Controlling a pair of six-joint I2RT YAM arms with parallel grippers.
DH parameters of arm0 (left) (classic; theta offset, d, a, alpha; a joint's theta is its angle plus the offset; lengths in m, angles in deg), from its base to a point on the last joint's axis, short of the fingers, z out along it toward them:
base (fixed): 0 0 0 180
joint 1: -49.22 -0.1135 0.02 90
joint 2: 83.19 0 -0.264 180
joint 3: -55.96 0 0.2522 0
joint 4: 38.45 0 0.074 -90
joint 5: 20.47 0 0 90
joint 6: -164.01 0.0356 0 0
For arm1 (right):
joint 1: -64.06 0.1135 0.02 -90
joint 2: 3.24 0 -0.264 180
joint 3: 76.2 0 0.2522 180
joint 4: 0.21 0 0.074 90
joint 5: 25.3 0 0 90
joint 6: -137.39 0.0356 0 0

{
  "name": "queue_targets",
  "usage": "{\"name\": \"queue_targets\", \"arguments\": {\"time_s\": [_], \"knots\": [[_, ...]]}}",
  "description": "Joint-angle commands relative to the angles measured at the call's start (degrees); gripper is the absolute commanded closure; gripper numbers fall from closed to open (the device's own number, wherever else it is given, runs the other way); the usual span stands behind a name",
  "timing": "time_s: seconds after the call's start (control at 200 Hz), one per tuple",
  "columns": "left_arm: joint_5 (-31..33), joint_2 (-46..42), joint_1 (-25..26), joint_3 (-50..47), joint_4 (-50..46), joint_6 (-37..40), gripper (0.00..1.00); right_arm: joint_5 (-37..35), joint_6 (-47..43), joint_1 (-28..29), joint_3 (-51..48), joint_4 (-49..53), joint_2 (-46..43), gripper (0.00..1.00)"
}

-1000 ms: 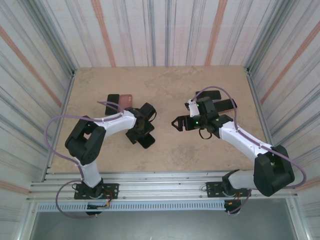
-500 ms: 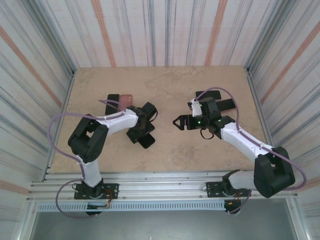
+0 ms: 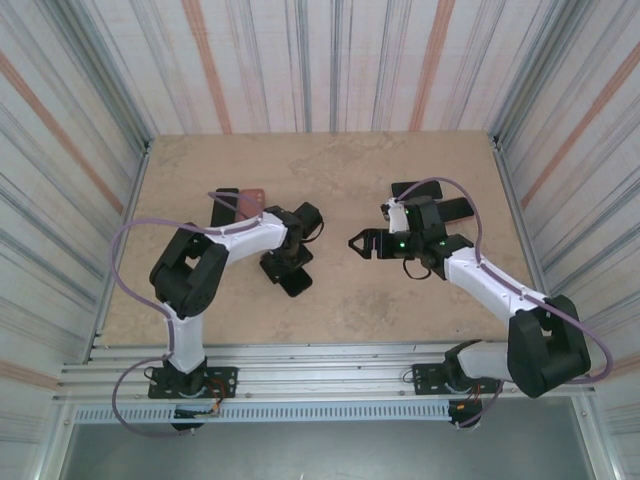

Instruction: Take the phone out of the phone case

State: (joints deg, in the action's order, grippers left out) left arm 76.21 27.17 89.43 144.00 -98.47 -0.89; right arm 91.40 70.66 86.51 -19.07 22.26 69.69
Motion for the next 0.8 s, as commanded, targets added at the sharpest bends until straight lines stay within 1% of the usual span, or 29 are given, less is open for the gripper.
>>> {"name": "queue_targets", "arguments": {"time_s": [0.0, 0.085, 0.351, 0.521, 0.656, 0.792], "knots": [[-0.22, 1.61, 0.71, 0.34, -3.30, 1.19, 0.26, 1.54, 1.66, -0.38, -0.99, -1.09, -1.40, 0.00], [0.35, -0.30, 0.10, 1.52, -4.12, 2.52, 0.28, 2.82, 3.63, -0.49, -1.80, -2.93, -1.46, 0.00], [-0.02, -7.13, -2.83, 4.74, -3.88, 6.49, 0.31, 9.41, 13.78, -0.72, -7.12, -15.50, -0.21, 0.03], [-1.47, -9.37, -3.49, 8.91, -4.39, 8.59, 0.32, 11.62, 16.87, 0.94, -7.86, -21.33, 1.95, 0.06], [-3.43, -10.51, -3.39, 11.36, -3.86, 9.28, 0.32, 12.80, 19.64, 3.32, -6.89, -26.61, 4.73, 0.13], [-4.92, -11.53, -3.23, 13.54, -3.04, 9.92, 0.32, 12.63, 20.48, 5.46, -4.34, -27.50, 8.39, 0.22]]}}
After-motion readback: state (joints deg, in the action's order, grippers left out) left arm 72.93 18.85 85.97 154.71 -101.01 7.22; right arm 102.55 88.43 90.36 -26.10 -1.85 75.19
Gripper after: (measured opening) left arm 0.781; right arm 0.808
